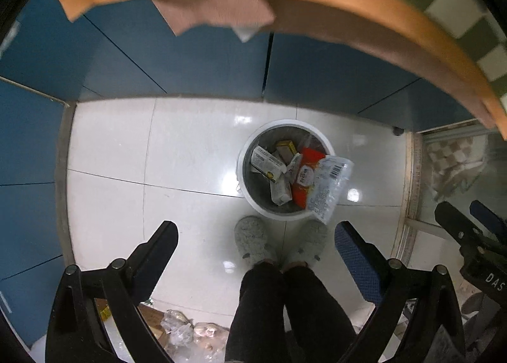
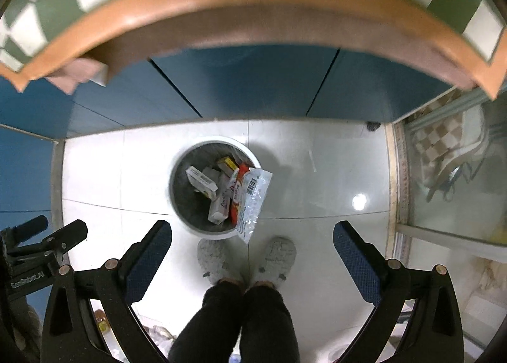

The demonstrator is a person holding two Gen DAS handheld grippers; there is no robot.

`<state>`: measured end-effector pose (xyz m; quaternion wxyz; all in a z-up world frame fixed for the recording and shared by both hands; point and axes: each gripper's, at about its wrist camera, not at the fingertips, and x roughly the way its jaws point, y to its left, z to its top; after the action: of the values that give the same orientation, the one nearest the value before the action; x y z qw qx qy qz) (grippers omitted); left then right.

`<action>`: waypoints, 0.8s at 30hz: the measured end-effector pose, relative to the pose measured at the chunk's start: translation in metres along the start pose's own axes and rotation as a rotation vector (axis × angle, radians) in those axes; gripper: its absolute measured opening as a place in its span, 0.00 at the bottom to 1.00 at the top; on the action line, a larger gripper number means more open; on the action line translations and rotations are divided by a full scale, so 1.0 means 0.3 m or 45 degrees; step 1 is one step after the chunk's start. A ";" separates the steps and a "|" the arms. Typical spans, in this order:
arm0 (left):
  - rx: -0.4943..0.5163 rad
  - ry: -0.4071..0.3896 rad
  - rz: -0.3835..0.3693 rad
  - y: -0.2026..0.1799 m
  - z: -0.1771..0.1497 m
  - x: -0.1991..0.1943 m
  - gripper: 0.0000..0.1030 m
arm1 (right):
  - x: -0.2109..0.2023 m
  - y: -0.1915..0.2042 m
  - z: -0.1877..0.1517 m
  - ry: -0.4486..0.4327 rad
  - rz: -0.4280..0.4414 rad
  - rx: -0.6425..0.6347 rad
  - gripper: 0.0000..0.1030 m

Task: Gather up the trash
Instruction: 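Raise both tools back toward the counter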

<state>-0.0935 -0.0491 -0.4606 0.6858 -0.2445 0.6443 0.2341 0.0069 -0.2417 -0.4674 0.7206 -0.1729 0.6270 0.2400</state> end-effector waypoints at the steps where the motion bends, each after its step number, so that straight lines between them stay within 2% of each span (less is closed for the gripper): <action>1: 0.006 -0.006 -0.005 -0.003 -0.006 -0.035 0.98 | -0.048 0.003 -0.003 -0.008 0.002 -0.005 1.00; 10: 0.040 -0.094 -0.028 -0.035 -0.064 -0.427 0.98 | -0.532 0.033 -0.032 -0.068 0.064 -0.036 1.00; 15: 0.070 -0.188 -0.031 -0.029 -0.069 -0.627 0.98 | -0.779 0.041 -0.043 -0.132 0.096 -0.010 1.00; 20: 0.089 -0.340 0.037 -0.017 -0.042 -0.817 0.98 | -0.960 0.059 -0.013 -0.208 0.183 0.010 1.00; 24: 0.058 -0.470 0.087 -0.008 0.045 -0.932 0.98 | -1.047 0.045 0.067 -0.282 0.269 0.067 1.00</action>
<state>-0.0983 -0.0441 -0.1808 0.7894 -0.1599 0.5204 0.2835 -0.0152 -0.2600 -0.1537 0.7606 -0.0594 0.5644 0.3154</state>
